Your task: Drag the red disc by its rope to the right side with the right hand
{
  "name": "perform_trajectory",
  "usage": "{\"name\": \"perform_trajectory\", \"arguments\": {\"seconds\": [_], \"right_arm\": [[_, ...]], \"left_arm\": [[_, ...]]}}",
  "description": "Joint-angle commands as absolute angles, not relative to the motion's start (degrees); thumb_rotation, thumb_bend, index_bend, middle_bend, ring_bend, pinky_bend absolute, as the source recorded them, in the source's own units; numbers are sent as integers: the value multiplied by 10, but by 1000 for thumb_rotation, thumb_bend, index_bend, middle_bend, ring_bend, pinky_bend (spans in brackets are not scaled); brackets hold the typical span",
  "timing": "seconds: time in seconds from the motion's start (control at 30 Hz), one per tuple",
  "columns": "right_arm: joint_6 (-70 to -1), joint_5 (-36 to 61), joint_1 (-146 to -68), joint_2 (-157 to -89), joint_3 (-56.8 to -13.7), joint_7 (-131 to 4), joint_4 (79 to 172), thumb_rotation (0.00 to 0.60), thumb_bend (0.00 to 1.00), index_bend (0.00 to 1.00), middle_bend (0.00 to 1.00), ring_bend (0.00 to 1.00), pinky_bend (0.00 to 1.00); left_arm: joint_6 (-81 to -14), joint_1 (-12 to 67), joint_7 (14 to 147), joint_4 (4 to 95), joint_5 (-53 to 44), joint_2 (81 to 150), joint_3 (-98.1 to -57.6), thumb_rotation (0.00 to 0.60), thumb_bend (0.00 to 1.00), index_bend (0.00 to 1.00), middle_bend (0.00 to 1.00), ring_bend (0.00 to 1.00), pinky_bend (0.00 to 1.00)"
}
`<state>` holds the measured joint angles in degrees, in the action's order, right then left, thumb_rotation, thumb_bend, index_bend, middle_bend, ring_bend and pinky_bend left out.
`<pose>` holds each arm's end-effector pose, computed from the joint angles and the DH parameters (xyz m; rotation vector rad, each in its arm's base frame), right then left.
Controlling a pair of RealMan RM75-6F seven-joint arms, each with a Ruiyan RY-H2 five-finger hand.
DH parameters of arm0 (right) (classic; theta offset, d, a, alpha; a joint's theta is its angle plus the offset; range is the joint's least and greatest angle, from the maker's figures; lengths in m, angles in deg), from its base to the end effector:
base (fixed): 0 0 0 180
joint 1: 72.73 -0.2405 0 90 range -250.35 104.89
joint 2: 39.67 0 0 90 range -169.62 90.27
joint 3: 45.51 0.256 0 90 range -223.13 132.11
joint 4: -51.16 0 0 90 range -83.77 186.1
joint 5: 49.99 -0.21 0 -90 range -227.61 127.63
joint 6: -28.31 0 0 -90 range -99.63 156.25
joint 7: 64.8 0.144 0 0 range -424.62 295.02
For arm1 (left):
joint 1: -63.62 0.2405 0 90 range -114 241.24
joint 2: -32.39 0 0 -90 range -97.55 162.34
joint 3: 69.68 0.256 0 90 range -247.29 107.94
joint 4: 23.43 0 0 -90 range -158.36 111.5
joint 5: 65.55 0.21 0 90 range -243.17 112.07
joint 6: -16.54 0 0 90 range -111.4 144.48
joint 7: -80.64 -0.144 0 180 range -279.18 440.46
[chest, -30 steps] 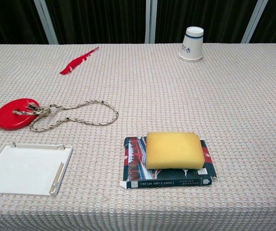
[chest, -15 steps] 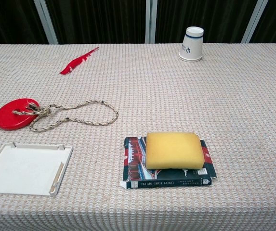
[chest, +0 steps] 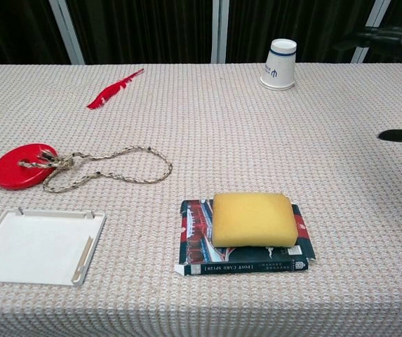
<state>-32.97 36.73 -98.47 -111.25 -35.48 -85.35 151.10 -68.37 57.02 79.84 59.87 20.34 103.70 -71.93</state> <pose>-0.1800 -0.2780 0.0712 1.8970 -0.6799 0.9573 -0.3257 0.1903 0.1312 -1.4145 -0.8603 -0.8843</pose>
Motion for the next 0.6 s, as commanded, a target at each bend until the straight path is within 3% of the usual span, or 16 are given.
{"name": "perform_trajectory", "arguments": {"seconds": [0.03, 0.3, 0.6], "right_arm": [[-271, 326, -1042, -1164, -333, -910, 1523, 600, 82, 0, 0, 0, 0], [-200, 245, -1123, -1253, -321, -955, 1502, 600, 116, 0, 50, 0, 0], [-168, 166, -1199, -1345, -310, -988, 1440, 600, 130, 0, 96, 0, 0]], "left_arm": [[-684, 571, 802, 594, 203, 1038, -719, 600, 1, 204, 217, 105, 145], [-684, 574, 814, 584, 201, 1038, -719, 600, 1, 204, 217, 105, 145], [-684, 575, 822, 577, 199, 1039, -720, 600, 1, 204, 218, 105, 145]]}}
